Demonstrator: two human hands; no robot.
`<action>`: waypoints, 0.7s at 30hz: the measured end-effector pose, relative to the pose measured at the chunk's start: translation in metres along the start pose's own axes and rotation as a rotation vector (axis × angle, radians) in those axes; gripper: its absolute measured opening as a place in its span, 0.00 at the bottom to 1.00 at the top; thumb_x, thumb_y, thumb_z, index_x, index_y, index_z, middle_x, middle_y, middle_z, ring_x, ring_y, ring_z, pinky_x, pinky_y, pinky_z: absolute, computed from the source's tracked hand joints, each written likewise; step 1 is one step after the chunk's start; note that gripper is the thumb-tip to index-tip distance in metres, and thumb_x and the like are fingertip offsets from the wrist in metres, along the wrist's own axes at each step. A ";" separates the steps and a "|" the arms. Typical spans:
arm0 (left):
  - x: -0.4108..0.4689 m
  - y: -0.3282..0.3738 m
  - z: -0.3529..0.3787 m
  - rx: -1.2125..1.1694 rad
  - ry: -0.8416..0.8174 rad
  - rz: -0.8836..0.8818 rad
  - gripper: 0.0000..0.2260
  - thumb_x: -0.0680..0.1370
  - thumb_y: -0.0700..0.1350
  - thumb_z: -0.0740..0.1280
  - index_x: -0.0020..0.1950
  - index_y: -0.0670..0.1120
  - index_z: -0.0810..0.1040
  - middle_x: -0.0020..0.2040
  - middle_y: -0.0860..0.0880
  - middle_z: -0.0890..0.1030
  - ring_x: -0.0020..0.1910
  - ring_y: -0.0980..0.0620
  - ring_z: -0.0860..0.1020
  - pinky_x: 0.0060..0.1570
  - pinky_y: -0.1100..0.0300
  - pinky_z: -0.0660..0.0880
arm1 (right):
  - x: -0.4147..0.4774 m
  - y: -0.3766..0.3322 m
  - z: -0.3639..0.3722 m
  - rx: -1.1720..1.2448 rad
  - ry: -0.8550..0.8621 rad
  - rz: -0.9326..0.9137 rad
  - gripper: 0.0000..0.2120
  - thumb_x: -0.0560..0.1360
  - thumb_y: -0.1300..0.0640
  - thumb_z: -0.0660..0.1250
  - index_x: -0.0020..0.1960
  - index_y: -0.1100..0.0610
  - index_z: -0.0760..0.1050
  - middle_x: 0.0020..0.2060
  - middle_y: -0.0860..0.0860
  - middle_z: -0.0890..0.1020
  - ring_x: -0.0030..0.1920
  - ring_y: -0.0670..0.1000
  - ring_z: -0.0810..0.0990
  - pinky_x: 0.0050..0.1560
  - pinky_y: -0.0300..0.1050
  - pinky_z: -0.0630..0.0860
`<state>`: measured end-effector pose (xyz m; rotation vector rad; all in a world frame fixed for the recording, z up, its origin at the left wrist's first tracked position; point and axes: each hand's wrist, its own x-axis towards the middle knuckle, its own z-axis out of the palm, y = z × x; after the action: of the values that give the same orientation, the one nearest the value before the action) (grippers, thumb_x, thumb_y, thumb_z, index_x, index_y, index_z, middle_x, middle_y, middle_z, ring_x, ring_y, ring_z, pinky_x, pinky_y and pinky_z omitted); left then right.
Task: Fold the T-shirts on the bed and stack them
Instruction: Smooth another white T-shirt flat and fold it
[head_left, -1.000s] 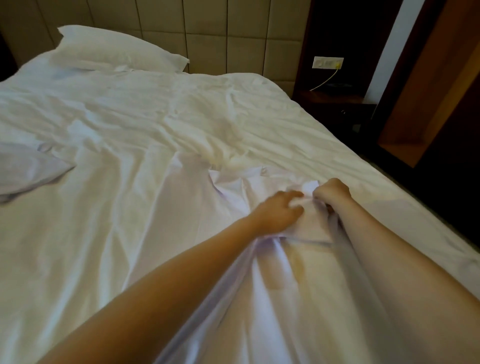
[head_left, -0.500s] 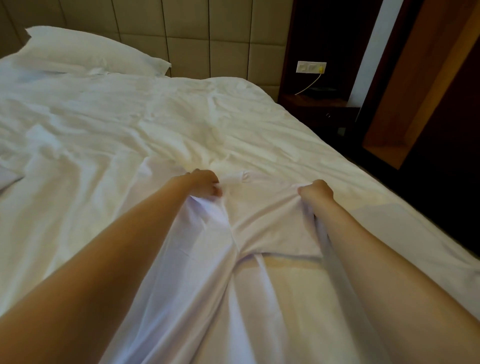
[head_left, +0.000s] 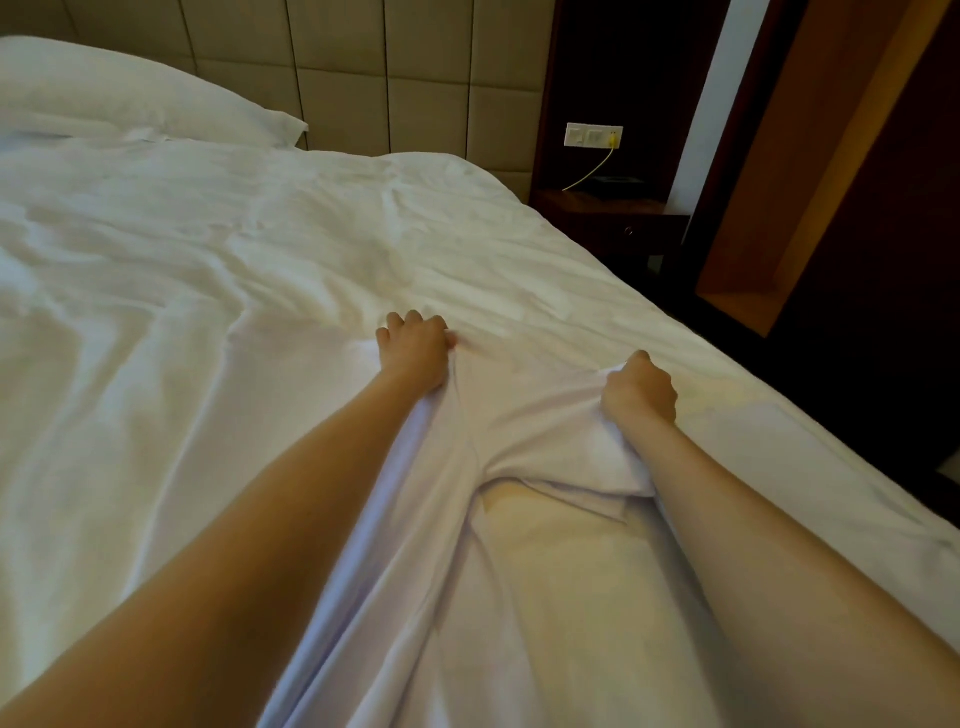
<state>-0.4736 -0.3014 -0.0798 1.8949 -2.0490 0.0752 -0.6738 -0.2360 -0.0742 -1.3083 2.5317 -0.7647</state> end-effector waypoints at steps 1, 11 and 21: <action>-0.002 0.000 0.005 0.027 0.017 -0.002 0.14 0.83 0.45 0.53 0.63 0.41 0.71 0.60 0.40 0.71 0.61 0.40 0.66 0.59 0.52 0.62 | -0.002 0.000 0.002 -0.020 -0.001 -0.012 0.16 0.80 0.67 0.52 0.66 0.64 0.65 0.61 0.63 0.74 0.59 0.63 0.75 0.52 0.52 0.73; -0.039 0.001 -0.003 -0.123 0.036 0.004 0.17 0.81 0.44 0.54 0.70 0.42 0.61 0.68 0.40 0.64 0.67 0.40 0.64 0.67 0.51 0.57 | -0.017 -0.006 -0.031 0.174 -0.212 0.190 0.27 0.76 0.58 0.64 0.68 0.65 0.56 0.60 0.61 0.74 0.57 0.61 0.76 0.48 0.50 0.73; -0.136 -0.001 -0.073 -0.199 -0.222 -0.033 0.16 0.80 0.42 0.57 0.67 0.38 0.63 0.63 0.38 0.67 0.60 0.39 0.68 0.57 0.51 0.66 | -0.132 0.000 -0.042 -0.137 -0.056 -0.262 0.22 0.76 0.61 0.60 0.68 0.59 0.61 0.65 0.60 0.65 0.64 0.60 0.66 0.61 0.51 0.64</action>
<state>-0.4508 -0.1514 -0.0509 1.8825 -2.0736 -0.3493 -0.6121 -0.1151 -0.0468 -1.7056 2.4354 -0.5988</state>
